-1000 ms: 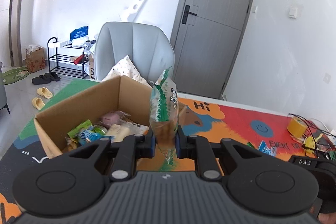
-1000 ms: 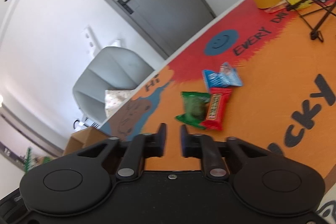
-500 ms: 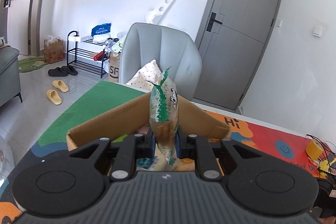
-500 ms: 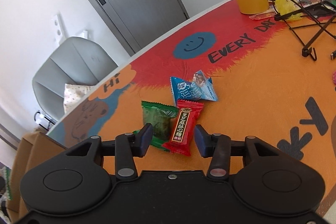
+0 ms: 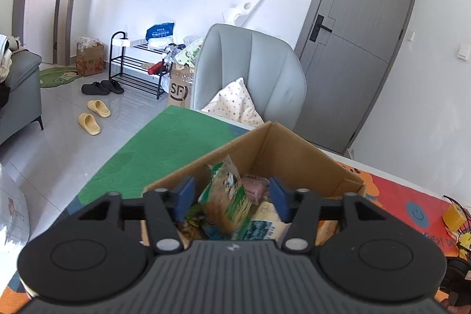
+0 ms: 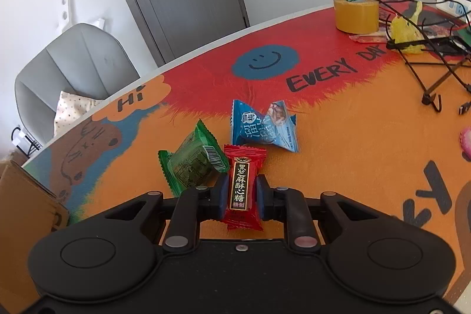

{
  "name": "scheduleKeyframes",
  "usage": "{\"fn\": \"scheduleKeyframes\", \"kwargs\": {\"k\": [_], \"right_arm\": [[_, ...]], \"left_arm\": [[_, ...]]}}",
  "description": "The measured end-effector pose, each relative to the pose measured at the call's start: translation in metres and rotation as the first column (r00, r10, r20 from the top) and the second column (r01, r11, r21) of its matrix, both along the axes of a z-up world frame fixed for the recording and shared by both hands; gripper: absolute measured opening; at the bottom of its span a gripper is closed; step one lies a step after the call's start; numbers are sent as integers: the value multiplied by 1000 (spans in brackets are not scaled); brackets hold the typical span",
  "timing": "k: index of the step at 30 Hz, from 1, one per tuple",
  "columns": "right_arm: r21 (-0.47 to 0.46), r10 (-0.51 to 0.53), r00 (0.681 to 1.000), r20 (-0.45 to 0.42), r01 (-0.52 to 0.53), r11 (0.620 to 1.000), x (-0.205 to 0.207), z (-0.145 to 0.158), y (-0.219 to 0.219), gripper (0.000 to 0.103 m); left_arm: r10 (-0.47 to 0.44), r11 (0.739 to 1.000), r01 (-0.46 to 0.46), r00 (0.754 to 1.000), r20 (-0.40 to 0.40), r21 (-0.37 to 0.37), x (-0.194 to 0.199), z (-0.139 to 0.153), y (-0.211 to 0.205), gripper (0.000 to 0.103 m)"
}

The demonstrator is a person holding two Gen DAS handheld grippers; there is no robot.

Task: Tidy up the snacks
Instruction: 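Carry the red candy with the right tool to the box and release it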

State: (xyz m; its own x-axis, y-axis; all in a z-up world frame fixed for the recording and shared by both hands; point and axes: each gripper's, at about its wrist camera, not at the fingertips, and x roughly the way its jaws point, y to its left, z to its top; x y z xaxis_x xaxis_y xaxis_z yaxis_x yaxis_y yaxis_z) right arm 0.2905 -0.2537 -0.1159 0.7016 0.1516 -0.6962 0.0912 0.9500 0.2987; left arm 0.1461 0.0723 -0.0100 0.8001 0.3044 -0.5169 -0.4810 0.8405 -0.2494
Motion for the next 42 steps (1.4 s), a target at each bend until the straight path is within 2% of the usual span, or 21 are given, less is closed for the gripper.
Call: {"fn": "scheduleKeyframes", "kwargs": {"k": [5,12,19,25,34,42], "right_arm": [[43,16,998,57,-19,999,-20,17,4,21],[87,90,987,131,-102,991,-45,48,24,21],[111,186,962,198,-211,971,-70,78,57,21],[120,274,932,236,-308,944,-91,99,93,21],[122,378,892,248,-416,901,-114,108,142,21],[118,430,875,224,-462,879,-113,105,168,21]], "left_arm": [[24,1000,-24,1000,12,-1,-12,2,6,62],[45,999,-45,999,25,16,-26,5,12,73],[65,997,-67,997,40,46,-42,12,18,79],[65,996,-68,997,51,53,-64,18,30,81],[53,994,-62,994,97,94,-93,30,46,90],[72,993,-78,995,70,84,-89,26,56,91]]}}
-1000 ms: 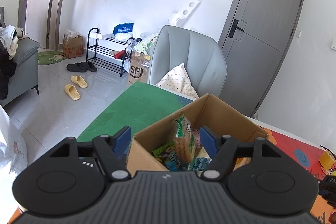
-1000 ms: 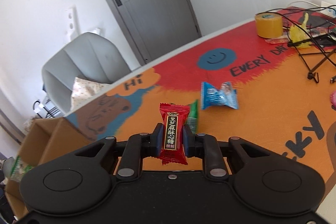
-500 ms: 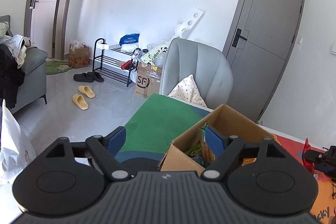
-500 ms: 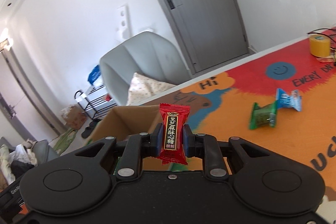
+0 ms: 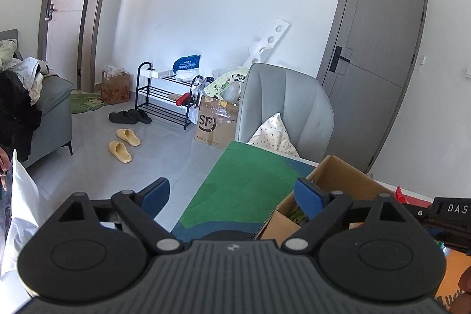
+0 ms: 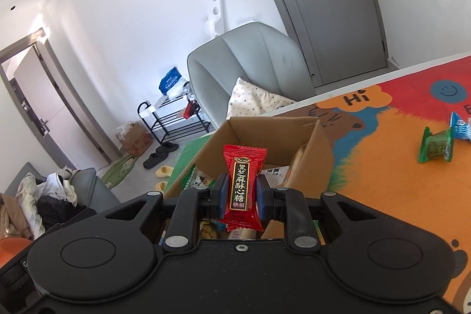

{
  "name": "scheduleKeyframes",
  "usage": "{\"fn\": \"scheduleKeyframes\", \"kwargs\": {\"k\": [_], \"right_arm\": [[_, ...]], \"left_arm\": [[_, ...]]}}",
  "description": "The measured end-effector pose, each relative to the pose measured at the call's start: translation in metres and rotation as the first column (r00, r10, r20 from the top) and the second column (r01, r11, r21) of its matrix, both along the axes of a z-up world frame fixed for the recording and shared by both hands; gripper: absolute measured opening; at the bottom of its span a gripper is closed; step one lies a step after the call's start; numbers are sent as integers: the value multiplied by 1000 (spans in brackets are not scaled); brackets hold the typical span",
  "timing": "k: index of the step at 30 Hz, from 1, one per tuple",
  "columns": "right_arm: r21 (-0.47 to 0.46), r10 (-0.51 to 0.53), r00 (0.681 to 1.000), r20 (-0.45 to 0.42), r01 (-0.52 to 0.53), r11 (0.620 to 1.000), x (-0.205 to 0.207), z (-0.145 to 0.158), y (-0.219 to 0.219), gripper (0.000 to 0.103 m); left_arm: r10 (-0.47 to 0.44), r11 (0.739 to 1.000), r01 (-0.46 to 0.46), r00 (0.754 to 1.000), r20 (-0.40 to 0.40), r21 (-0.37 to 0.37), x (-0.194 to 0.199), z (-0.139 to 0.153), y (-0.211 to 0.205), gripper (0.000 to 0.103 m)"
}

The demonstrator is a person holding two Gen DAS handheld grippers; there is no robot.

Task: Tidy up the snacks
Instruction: 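Carry the red candy with the right tool to the box and release it, then move both tools back over the green and blue candies on the mat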

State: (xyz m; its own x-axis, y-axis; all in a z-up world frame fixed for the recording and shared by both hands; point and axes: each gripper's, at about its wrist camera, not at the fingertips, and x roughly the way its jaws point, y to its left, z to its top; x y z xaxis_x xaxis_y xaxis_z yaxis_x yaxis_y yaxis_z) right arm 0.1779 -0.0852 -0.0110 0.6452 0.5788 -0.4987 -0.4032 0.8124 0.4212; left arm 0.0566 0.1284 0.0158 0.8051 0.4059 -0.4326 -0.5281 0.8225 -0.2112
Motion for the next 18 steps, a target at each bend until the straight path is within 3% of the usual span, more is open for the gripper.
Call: {"fn": "scheduleKeyframes", "kwargs": {"k": [3,6,13,18], "right_arm": [[-16,22,1000,-10,-22,1000,0,-4,8,26],[-25,9,1000,-7,-9,1000,-3,-5,8,41],[-12,-49,999,19,49,999,-6,-2,-20,55],[2,-105,994,21,105,995,-6,-3,-56,58]], "left_arm": [[5,1000,-5,1000,-4,-12,0,-1,3,91],[2,1000,-2,1000,-6,-18,-1,-2,3,91],[-42,999,42,999,-7,-11,3,1,-12,91],[-99,995,99,995,-5,6,12,6,-39,91]]}}
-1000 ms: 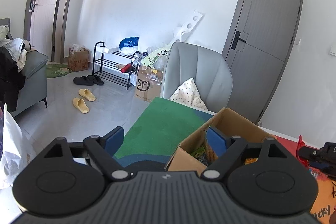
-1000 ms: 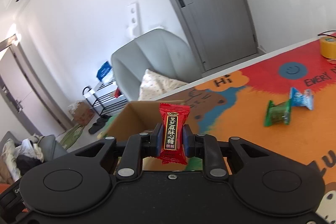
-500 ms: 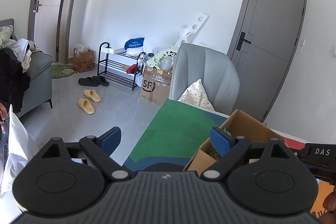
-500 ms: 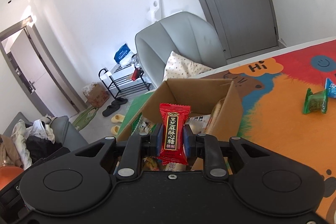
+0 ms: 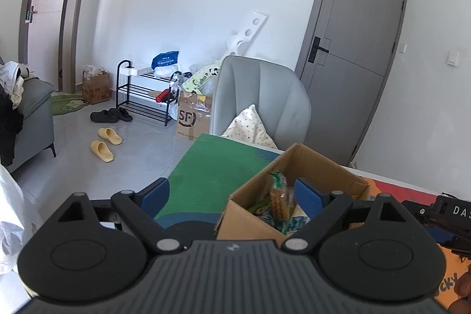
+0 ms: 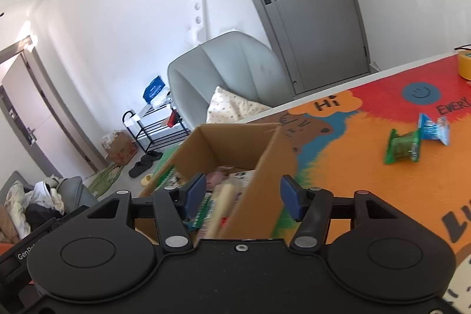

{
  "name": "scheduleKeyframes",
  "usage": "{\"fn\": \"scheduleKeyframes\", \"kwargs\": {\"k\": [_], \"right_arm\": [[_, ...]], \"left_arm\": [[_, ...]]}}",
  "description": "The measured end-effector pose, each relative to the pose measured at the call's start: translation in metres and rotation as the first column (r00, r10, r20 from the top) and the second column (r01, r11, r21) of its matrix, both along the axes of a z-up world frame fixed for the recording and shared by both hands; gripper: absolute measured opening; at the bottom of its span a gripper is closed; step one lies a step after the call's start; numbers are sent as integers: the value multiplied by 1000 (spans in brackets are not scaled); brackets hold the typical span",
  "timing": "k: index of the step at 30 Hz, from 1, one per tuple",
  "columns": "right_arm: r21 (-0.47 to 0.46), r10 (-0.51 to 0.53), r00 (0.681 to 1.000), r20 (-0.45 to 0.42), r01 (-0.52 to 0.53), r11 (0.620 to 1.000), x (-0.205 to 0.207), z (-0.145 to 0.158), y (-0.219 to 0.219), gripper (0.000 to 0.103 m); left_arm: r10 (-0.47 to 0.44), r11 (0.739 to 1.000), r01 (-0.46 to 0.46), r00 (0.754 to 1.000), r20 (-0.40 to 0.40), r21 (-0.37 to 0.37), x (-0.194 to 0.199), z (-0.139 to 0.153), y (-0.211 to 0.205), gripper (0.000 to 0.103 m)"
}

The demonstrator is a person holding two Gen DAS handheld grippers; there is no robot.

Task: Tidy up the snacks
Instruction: 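Move both tools back over the green and blue candies on the mat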

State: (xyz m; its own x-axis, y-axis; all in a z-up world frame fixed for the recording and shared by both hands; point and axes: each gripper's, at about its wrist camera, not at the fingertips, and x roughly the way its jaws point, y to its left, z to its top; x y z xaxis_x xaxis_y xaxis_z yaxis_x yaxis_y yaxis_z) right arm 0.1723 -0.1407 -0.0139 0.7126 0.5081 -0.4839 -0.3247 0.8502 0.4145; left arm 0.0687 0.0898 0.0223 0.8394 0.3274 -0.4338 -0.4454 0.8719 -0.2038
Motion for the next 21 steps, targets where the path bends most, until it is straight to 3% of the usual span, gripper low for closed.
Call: {"fn": "scheduleKeyframes", "kwargs": {"k": [9,21], "right_arm": [[-15,-105,994,11,105,994,-4,-3,-61,73],[-25,-209,978,22,210,977,-6,-6,-124,83]], "left_arm": [[-106,994,106,994,-14,26,25,5,-58,96],[-190,980,193,980,-51,50,49,3,-111,96]]}}
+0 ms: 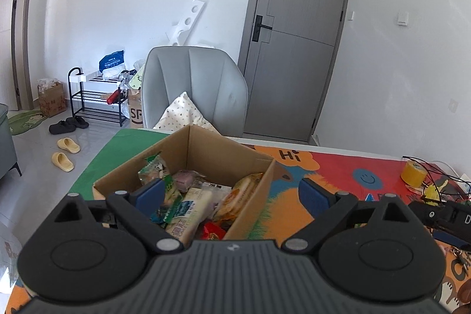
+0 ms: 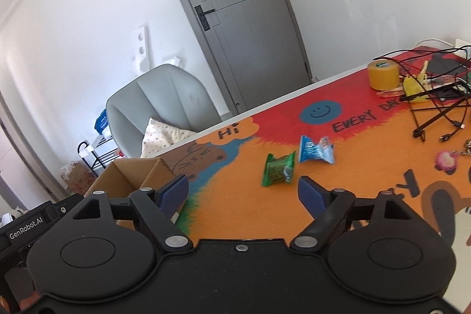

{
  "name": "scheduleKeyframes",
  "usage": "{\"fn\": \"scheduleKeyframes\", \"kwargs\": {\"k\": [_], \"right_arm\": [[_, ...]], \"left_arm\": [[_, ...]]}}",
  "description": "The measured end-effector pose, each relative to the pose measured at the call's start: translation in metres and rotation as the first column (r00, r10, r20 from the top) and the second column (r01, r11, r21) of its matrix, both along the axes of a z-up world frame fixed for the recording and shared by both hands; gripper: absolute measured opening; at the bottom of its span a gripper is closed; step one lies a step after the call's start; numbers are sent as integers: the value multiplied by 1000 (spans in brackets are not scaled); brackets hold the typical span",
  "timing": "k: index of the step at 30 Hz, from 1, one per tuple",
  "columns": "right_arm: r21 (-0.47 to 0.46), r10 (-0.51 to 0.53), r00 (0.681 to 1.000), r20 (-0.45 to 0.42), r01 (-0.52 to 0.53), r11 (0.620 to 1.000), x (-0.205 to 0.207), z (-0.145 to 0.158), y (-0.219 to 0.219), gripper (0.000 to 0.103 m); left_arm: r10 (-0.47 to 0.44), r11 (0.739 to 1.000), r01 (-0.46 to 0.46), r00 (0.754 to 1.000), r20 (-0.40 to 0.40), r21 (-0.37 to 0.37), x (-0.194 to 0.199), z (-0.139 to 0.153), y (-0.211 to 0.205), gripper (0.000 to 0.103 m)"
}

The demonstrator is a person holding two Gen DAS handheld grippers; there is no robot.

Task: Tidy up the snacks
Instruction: 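Move both tools back over the green and blue candies on the mat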

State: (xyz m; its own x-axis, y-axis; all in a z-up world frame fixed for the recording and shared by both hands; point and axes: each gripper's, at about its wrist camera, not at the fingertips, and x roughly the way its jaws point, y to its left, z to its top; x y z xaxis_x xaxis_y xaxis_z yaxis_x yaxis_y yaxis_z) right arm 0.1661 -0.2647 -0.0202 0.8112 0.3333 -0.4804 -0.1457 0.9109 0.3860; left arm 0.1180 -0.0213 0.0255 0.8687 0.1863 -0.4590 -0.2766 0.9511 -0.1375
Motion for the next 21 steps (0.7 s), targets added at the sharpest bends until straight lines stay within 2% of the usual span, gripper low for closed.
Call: {"fn": "scheduleKeyframes", "kwargs": {"k": [5,9,13,21], "right_arm": [[-10,-30,1000,3,30,999,1,0,-17,87],[-14,-54,999,9,54,998,5,4,-30,91],[-23,-62,998,-4,62,998,15,5,-41,91],[-10,-84,996,-44,83,996,41,2,-63,91]], "left_arm": [[-47,999,47,999,-10,21,12,4,-23,96],[-129,990,130,991,-32,45,31,10,-43,96],[-173,982,176,984,-52,72,49,9,-63,96],[-228,969,236,969,-99,78,89,4,-93,96]]}}
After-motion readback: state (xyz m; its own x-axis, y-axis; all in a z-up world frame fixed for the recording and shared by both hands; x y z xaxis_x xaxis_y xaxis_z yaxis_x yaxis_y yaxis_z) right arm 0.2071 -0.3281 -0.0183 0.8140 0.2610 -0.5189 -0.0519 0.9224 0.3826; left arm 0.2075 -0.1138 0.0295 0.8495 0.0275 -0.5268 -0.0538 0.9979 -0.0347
